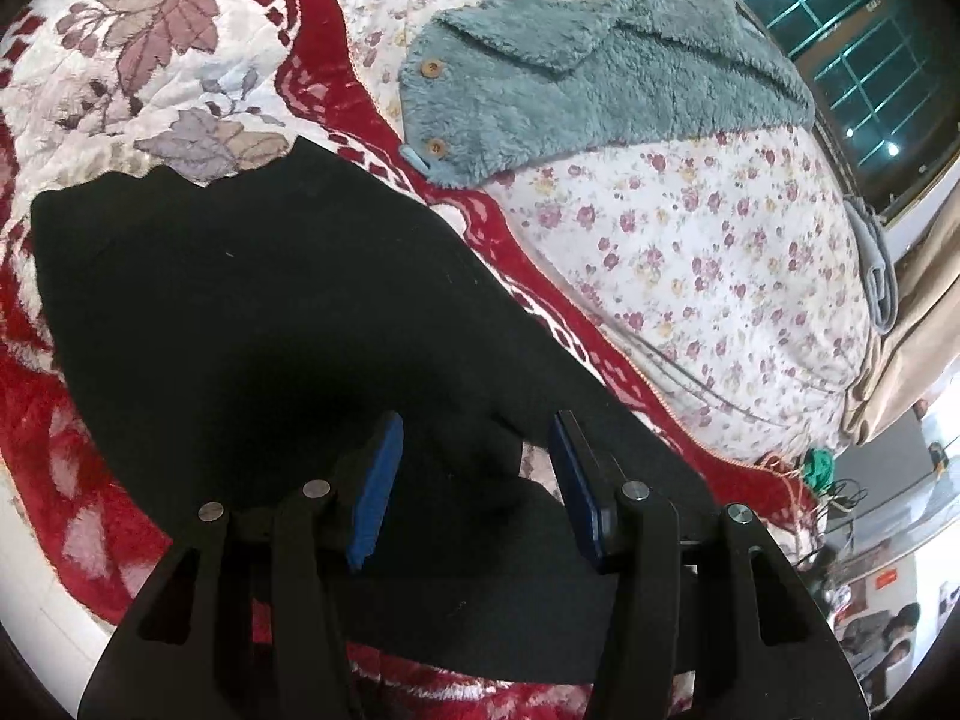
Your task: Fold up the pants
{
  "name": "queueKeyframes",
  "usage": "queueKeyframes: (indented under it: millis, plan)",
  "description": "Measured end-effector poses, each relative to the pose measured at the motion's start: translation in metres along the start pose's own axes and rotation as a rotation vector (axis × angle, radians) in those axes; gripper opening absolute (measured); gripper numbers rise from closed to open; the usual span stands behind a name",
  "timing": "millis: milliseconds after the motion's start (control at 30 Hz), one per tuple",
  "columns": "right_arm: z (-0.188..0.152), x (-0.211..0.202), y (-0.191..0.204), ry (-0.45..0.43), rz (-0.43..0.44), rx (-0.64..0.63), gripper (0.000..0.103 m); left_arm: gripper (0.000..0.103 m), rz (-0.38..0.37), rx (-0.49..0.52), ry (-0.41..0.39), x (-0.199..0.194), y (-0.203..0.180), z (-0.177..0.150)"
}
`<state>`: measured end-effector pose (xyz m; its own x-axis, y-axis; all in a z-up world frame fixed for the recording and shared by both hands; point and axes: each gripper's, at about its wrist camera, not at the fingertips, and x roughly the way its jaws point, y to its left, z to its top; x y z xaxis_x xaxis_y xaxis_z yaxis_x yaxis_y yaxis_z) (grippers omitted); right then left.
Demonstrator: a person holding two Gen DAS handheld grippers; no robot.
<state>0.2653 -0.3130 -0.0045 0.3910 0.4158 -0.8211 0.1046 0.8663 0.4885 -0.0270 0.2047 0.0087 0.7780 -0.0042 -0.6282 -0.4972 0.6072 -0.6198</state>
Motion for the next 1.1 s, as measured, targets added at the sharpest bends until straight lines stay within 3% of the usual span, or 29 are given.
queueKeyframes:
  millis: [100, 233, 300, 400, 467, 600, 733, 967, 1100]
  plan:
    - [-0.005, 0.009, -0.009, 0.029, 0.011, 0.028, 0.004, 0.049, -0.001, -0.007, -0.016, -0.011, 0.013, 0.017]
    - [-0.005, 0.017, -0.010, 0.045, 0.025, 0.010, 0.006, 0.049, 0.035, -0.059, -0.051, -0.019, 0.043, 0.078]
    - [-0.005, 0.016, -0.011, 0.050, 0.046, 0.020, 0.011, 0.066, 0.019, -0.100, -0.020, -0.015, 0.056, 0.111]
    - [-0.009, 0.012, -0.012, 0.048, 0.050, 0.032, 0.015, 0.067, 0.036, -0.090, 0.044, 0.006, 0.067, 0.163]
    - [-0.011, 0.008, -0.009, 0.045, 0.044, 0.024, 0.019, 0.068, 0.065, -0.024, 0.132, 0.032, 0.070, 0.190]
    - [-0.016, -0.001, 0.000, 0.012, -0.002, -0.034, 0.021, 0.068, 0.058, 0.015, 0.275, 0.076, 0.083, 0.202]
    - [-0.016, 0.002, 0.002, 0.024, 0.003, -0.042, 0.021, 0.068, 0.140, 0.109, 0.258, 0.099, 0.083, 0.200]
    - [-0.016, 0.005, 0.003, 0.037, 0.011, -0.048, 0.021, 0.068, 0.168, 0.169, 0.303, 0.135, 0.084, 0.200]
    - [-0.017, 0.005, 0.004, 0.041, 0.018, -0.044, 0.021, 0.068, 0.180, 0.151, 0.312, 0.143, 0.089, 0.201]
